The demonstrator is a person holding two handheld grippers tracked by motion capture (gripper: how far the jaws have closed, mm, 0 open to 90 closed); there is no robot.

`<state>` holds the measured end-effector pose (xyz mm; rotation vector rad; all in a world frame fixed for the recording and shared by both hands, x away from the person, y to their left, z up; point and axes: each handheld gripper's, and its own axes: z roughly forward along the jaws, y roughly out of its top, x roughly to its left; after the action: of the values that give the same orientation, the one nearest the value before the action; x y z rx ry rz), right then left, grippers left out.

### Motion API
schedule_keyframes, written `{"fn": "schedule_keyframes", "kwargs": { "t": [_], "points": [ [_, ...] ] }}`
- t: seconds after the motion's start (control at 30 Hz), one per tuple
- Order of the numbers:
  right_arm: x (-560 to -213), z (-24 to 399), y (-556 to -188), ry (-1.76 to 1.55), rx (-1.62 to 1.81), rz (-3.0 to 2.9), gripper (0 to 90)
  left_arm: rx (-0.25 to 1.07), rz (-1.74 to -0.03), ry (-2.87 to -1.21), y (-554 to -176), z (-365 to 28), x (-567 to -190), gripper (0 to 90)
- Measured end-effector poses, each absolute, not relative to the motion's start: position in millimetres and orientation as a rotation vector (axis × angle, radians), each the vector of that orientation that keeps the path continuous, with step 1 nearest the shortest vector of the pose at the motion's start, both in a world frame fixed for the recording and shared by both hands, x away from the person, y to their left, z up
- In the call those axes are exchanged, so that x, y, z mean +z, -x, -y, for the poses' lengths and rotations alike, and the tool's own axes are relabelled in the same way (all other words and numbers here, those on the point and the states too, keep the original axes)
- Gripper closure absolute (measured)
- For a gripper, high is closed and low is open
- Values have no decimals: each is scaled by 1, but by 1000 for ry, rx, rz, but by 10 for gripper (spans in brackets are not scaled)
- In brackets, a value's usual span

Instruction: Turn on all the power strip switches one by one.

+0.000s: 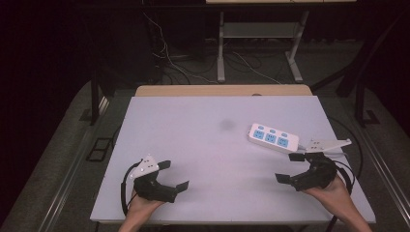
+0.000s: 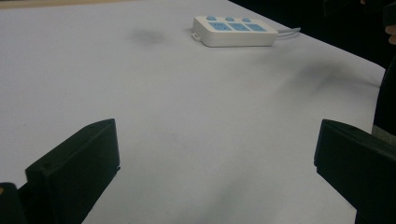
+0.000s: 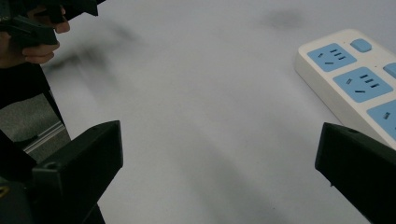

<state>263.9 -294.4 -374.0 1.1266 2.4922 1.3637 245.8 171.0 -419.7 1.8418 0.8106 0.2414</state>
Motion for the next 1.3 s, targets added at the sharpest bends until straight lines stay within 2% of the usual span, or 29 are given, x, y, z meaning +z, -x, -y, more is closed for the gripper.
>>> {"fn": "schedule_keyframes", "kwargs": {
  "t": [1.3],
  "points": [
    [-340, 316, -321, -1136, 1233, -2508, 10, 238, -817, -1843, -246, -171, -420, 0]
  ]
}}
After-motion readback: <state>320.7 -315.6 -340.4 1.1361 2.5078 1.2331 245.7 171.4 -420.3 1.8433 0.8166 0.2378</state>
